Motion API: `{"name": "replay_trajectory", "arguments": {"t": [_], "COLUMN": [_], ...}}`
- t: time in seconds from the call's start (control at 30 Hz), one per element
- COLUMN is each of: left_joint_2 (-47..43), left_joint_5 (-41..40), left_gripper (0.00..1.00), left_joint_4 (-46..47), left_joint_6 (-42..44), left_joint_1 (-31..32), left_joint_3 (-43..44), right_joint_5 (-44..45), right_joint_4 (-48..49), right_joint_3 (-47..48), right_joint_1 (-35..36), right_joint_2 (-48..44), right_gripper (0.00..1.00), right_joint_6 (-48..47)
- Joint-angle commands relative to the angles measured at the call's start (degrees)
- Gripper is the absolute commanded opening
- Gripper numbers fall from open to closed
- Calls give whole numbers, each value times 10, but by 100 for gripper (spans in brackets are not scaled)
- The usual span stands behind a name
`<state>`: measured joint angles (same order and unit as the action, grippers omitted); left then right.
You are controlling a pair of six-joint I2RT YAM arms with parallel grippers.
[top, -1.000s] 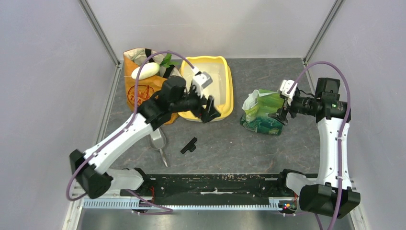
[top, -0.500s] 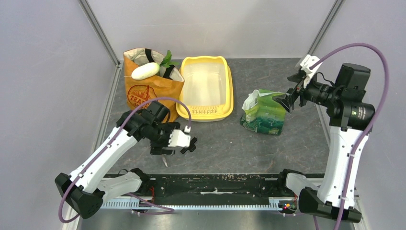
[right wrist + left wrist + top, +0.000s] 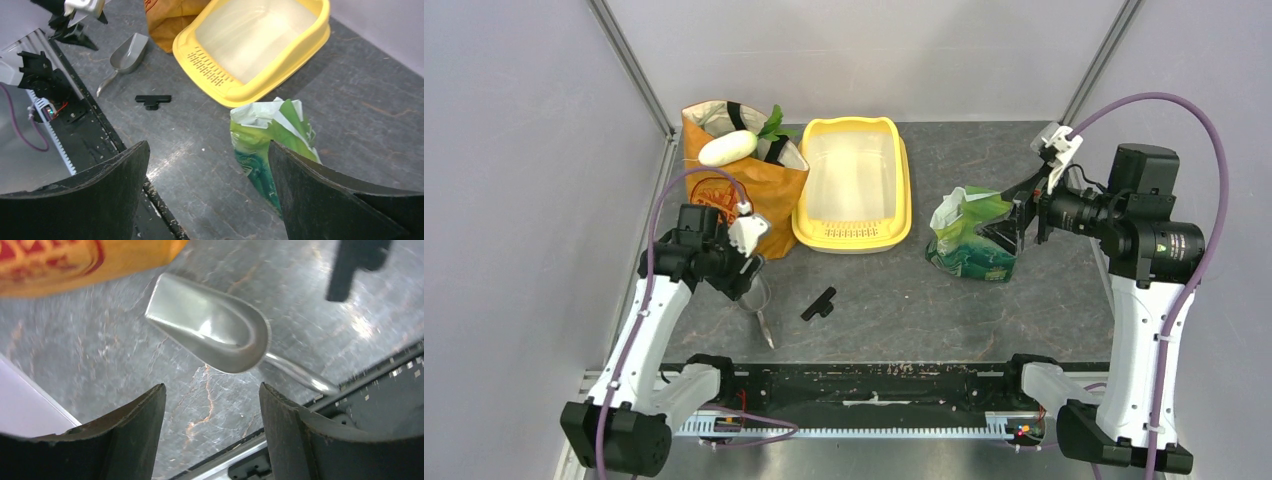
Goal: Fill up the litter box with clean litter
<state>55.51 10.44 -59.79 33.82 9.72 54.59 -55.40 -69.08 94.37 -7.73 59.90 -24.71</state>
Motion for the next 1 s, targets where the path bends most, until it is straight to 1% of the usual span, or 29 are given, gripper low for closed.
{"name": "replay_trajectory", "arguments": {"t": [0.0, 0.07, 0.17, 0.23, 0.3, 0.43, 0.53, 0.67, 0.73, 0.8, 0.93, 0.97], "left_joint_2": [25, 52, 90, 115, 152, 207, 217, 186, 164, 141, 98, 84], "left_joint_5": [-44, -54, -32, -21, -34, -21, -23, -6, 4, 6, 20, 29], "left_gripper": [72, 70, 69, 68, 66, 60, 58, 53, 48, 38, 9, 2], "left_joint_4": [82, 101, 119, 131, 139, 141, 159, 195, 207, 216, 209, 203], "left_joint_6": [-116, -125, -128, -114, -114, -91, -74, -54, -49, -47, -42, -38], "left_joint_1": [-67, -88, -118, -118, -123, -126, -126, -126, -126, -126, -126, -126], "left_joint_3": [-41, -50, -57, -67, -64, -67, -100, -157, -173, -184, -188, -185], "right_joint_5": [23, 29, 45, 53, 56, 62, 68, 70, 70, 69, 70, 70], "right_joint_4": [2, 10, 18, 18, 20, 22, 21, 21, 23, 27, 42, 45], "right_joint_3": [-10, -17, -30, -38, -39, -36, -31, -25, -25, -26, -35, -38], "right_joint_1": [24, 33, 48, 54, 58, 63, 65, 67, 68, 72, 74, 91], "right_joint_2": [-2, -6, -13, -16, -16, -15, -10, -2, 1, 2, 3, 3], "right_gripper": [95, 95, 95, 95, 95, 95, 95, 95, 95, 95, 93, 92], "right_joint_6": [17, 18, 16, 13, 14, 10, 6, 3, 3, 7, 23, 27]}}
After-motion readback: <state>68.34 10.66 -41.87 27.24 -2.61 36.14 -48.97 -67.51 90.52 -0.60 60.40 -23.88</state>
